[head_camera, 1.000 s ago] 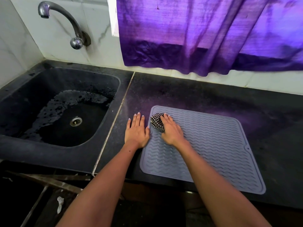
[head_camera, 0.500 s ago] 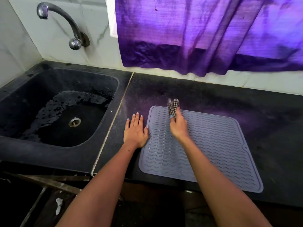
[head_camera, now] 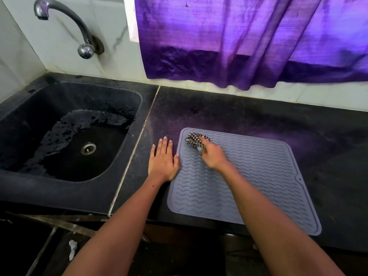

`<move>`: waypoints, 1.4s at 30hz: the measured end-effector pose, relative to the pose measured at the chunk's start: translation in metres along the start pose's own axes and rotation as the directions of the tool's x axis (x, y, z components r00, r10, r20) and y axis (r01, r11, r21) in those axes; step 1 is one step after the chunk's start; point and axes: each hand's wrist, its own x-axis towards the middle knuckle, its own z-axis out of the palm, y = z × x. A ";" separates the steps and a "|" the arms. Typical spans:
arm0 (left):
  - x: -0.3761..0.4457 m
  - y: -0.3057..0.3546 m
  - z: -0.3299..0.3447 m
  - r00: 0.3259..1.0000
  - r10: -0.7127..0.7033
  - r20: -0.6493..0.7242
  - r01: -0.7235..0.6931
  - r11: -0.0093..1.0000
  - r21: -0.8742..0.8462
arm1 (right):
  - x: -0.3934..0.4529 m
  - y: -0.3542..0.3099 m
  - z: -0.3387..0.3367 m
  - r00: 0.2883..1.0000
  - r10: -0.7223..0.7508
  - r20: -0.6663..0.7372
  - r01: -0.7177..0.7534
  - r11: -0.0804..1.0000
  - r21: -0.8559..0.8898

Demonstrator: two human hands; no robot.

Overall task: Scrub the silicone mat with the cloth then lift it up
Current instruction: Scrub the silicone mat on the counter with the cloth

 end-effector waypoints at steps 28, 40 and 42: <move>0.001 -0.001 0.002 0.999 0.002 -0.033 -0.002 1.000 -0.002 | -0.024 0.039 -0.061 0.841 0.507 -0.186 -0.238 0.657 0.715; 0.001 -0.001 0.003 1.000 -0.006 -0.024 0.006 1.000 0.009 | -0.055 0.043 0.013 0.988 0.117 -0.101 -0.137 0.965 -0.224; 0.001 0.000 0.002 1.000 -0.011 -0.018 0.012 1.000 0.005 | -0.054 0.044 0.007 0.990 0.124 -0.063 -0.133 0.979 -0.154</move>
